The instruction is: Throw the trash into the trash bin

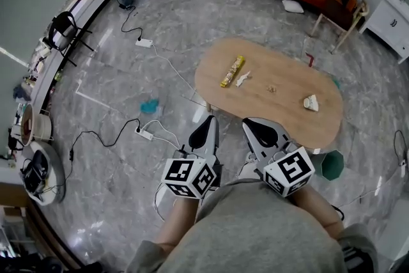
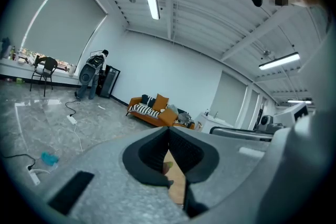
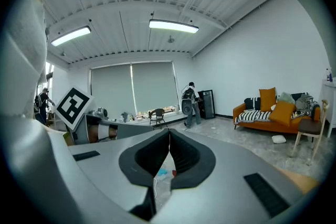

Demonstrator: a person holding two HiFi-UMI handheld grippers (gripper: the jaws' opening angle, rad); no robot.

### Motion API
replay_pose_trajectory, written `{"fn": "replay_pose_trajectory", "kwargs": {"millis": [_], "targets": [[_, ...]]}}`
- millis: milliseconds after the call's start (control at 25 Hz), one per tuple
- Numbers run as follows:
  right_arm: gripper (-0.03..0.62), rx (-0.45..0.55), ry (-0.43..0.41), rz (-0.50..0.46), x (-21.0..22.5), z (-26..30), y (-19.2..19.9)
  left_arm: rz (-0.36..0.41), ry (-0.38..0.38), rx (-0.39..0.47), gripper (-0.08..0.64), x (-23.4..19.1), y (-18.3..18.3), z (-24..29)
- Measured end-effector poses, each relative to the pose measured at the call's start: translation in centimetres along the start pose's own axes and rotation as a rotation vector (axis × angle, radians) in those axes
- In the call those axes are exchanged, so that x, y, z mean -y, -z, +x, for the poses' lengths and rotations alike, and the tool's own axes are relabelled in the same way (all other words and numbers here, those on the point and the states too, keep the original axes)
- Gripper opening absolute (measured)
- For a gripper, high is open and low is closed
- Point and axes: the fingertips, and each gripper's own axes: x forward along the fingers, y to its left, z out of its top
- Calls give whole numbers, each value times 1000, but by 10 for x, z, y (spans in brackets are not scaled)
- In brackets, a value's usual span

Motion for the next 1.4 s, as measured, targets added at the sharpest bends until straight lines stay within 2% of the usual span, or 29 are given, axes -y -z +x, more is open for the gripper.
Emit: {"fn": "replay_pose_trajectory", "kwargs": {"millis": [560,800,1080,1400], "targets": [[9,7,-64,-30,72,2,-9,-3,-51,5,9,22,3,64],[9,-3,-58,-39,100,-2,-8,-14,-82,10,9,25,6,83],[9,-19,-46,-12,114,-2,0,-27,-96,-9,8,26,16,91],[9,-40,-30,9,121,9,9,-3,-97,-33,8,16,16,109]]}}
